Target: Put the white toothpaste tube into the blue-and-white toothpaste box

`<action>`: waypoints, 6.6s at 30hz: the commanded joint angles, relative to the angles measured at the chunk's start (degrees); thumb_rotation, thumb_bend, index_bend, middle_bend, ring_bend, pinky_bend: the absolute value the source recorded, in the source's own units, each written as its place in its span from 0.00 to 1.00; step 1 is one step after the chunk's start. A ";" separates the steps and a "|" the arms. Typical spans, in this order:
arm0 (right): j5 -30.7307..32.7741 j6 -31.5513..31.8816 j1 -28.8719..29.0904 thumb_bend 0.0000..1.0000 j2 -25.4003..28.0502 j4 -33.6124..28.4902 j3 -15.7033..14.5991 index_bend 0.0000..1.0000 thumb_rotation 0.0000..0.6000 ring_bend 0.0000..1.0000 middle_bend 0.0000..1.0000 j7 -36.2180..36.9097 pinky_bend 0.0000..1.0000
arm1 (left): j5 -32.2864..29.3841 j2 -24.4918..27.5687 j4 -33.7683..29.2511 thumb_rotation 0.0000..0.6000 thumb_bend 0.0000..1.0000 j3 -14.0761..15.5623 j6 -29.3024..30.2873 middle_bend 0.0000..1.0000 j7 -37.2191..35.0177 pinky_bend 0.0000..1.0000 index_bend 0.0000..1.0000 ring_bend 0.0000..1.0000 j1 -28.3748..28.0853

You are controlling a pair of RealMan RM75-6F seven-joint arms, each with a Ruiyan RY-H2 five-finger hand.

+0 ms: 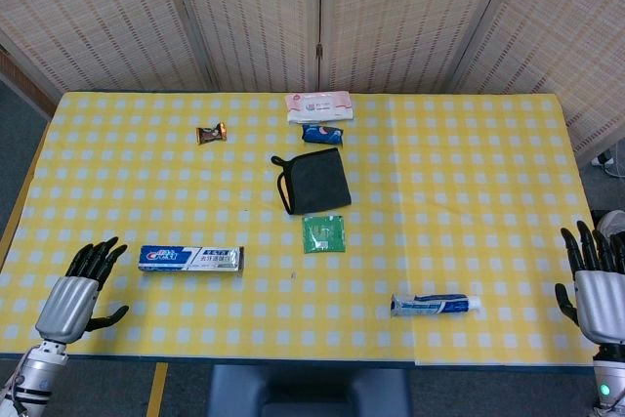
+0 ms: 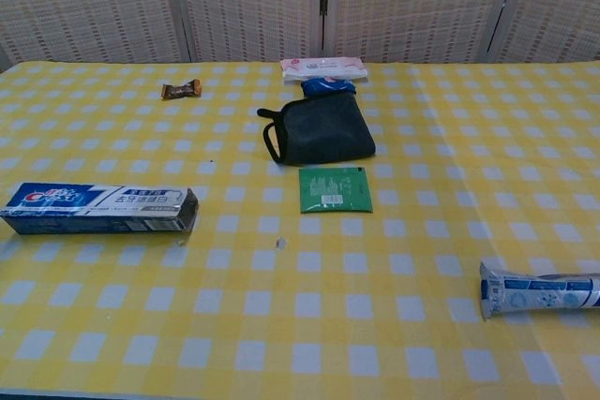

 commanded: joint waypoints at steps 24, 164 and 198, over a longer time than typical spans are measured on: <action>0.69 -3.70 1.48 0.43 -2.17 0.70 0.92 0.00 1.00 0.00 0.00 -2.09 0.00 | -3.96 -6.16 15.22 1.00 0.23 -4.11 -28.63 0.20 -16.82 0.14 0.16 0.16 -19.77; -2.96 -41.87 18.69 0.43 1.54 -4.05 -3.18 0.29 1.00 0.20 0.24 27.16 0.23 | -0.81 1.35 -2.53 1.00 0.22 -0.22 -20.47 0.49 -29.75 0.52 0.54 0.43 -20.52; -3.94 -32.61 17.20 0.43 -14.17 9.05 -5.77 0.30 1.00 0.22 0.27 7.20 0.24 | 2.84 2.86 1.84 1.00 0.22 1.34 -16.45 0.49 -37.89 0.52 0.54 0.43 -18.79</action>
